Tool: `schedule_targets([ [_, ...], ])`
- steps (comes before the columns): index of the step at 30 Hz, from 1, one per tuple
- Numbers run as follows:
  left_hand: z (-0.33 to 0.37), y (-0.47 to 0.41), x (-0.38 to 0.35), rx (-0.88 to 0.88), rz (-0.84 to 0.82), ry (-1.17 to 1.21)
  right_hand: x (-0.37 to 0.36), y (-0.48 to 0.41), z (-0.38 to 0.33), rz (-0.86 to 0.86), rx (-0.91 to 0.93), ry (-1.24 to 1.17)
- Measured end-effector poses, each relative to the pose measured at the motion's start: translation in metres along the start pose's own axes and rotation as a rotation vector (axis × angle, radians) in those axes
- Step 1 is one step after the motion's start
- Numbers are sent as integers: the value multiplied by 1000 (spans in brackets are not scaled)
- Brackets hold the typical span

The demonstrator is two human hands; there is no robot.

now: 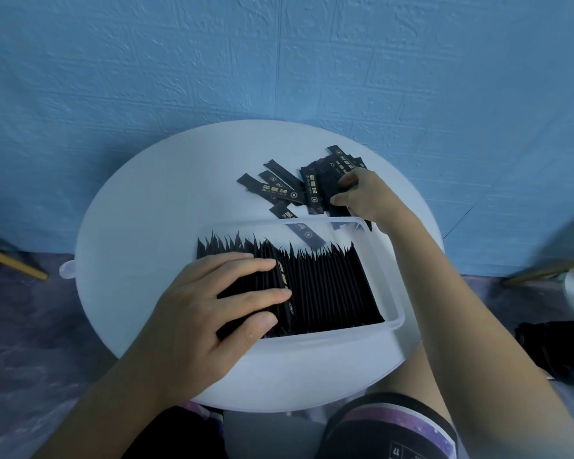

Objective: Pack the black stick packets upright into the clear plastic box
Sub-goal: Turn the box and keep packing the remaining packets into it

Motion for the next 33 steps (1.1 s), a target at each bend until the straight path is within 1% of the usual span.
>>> schedule_targets([
  [2, 0, 0, 0, 0, -2, 2, 1, 2, 0, -58, -1, -95],
  [5, 0, 0, 1, 0, 6, 0, 3, 13, -7, -84, 52, -145],
  [11, 0, 0, 1, 2, 7, -1, 31, 65, -46, -87, 305, -365],
  [13, -1, 1, 1, 2, 10, -1, 39, 96, -60, -101, 389, -375],
  [15, 0, 1, 0, -7, 9, -2, 32, 128, -64, -165, 421, -308],
  [18, 0, 1, -1, -7, 14, -10, 2, 158, -47, -266, 357, -86],
  [21, 1, -1, 0, -15, 22, -17, -31, 167, -20, -302, 197, 119],
  [23, 2, -2, 1, -22, 24, -15, -43, 171, -11, -342, 134, 120],
  [28, 1, 0, 1, -23, 10, -14, -46, 175, -12, -428, 109, -20],
  [33, 0, 0, 0, -15, 10, -4, -43, 168, -18, -442, 94, 75],
])
Point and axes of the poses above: each hand's wrist, its own y-axis away from the middle knuckle, its own x-axis out of the back of the hand, z = x × y, the point moved 6 cm from there along -y, towards the middle knuckle, and after that the axes turned 15 degrees about -x, right-handed, at the moved point
